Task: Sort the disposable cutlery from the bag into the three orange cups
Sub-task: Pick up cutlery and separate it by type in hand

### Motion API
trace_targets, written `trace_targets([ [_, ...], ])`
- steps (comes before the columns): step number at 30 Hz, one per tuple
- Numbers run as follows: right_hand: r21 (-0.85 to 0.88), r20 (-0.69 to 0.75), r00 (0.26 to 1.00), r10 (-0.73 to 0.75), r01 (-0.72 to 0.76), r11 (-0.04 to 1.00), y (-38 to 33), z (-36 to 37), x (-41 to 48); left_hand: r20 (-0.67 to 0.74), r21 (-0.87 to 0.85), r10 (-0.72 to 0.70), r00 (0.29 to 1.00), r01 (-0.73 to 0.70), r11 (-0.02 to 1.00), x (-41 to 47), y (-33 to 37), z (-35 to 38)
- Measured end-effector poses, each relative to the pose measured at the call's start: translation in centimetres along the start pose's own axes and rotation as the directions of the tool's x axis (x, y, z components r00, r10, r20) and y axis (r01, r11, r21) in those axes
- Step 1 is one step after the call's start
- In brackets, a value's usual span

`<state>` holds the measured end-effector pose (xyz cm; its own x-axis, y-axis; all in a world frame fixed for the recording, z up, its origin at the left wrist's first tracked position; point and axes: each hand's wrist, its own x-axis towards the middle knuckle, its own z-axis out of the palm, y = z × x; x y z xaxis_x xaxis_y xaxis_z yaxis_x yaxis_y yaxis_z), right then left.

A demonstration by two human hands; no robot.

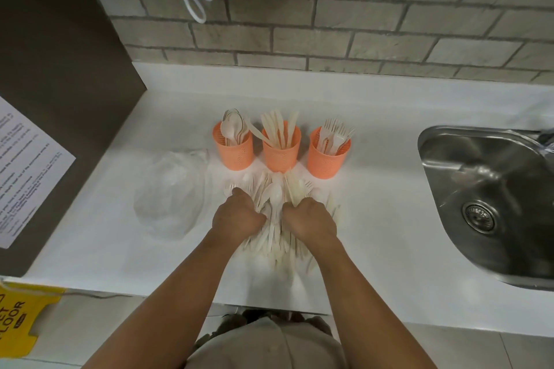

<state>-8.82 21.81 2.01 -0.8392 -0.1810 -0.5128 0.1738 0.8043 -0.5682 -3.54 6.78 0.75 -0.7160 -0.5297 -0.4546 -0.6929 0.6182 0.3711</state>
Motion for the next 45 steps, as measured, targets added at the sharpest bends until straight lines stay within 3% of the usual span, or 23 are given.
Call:
trace_targets([
  [4, 0.054, 0.018, 0.999, -0.041, 0.040, 0.998, 0.9, -0.1, 0.4, 0.059, -0.037, 0.011, 0.998, -0.009, 0.999, 0.3, 0.2, -0.4],
  [7, 0.261, 0.005, 1.000, 0.007, -0.008, 0.965, 1.6, -0.2, 0.4, 0.086, -0.072, -0.004, 0.996, 0.010, 0.997, 0.5, 0.3, -0.7],
  [11, 0.339, 0.010, 1.000, 0.025, -0.027, 0.940, 2.2, 0.0, 0.2, 0.063, -0.026, 0.020, 0.998, -0.018, 1.000, 0.3, 0.4, -1.1],
  [16, 0.360, -0.029, 0.999, 0.040, -0.027, 0.933, 2.6, 1.0, 0.2, 0.007, 0.162, 0.077, 0.997, -0.077, 0.984, 0.3, -0.3, -1.1],
  [21, 0.246, -0.112, 0.993, -0.025, 0.052, 0.968, 3.3, 1.5, 0.8, 0.060, 0.160, 0.115, 0.992, -0.124, 0.979, 0.5, -1.0, -1.8],
  [27, 0.188, -0.253, 0.956, -0.146, 0.197, 0.962, 2.5, 0.0, 0.5, 0.184, -0.075, 0.139, 0.973, -0.127, 0.989, 0.1, -3.4, -3.2],
  [30, 0.259, -0.281, 0.940, -0.195, 0.270, 0.928, 1.1, -0.7, 0.0, 0.225, -0.261, 0.190, 0.956, -0.128, 0.957, -0.3, -4.0, -3.7],
  [32, 0.348, -0.285, 0.932, -0.222, 0.317, 0.882, -0.1, -1.1, -0.4, 0.256, -0.428, 0.218, 0.942, -0.092, 0.899, -1.0, -3.7, -3.6],
  [35, 0.457, -0.299, 0.916, -0.269, 0.385, 0.802, -1.9, -1.1, -0.2, 0.319, -0.693, 0.255, 0.913, 0.042, 0.719, -2.0, -2.6, -3.3],
  [40, 0.679, -0.220, 0.944, -0.247, 0.330, 0.656, -4.0, -0.9, 1.0, 0.342, -0.765, 0.289, 0.894, 0.086, 0.638, -3.5, -1.0, -3.0],
  [45, 0.751, -0.290, 0.932, -0.217, 0.362, 0.552, -5.6, -1.1, 1.0, 0.345, -0.792, 0.351, 0.870, 0.069, 0.607, -3.9, -0.2, -3.5],
])
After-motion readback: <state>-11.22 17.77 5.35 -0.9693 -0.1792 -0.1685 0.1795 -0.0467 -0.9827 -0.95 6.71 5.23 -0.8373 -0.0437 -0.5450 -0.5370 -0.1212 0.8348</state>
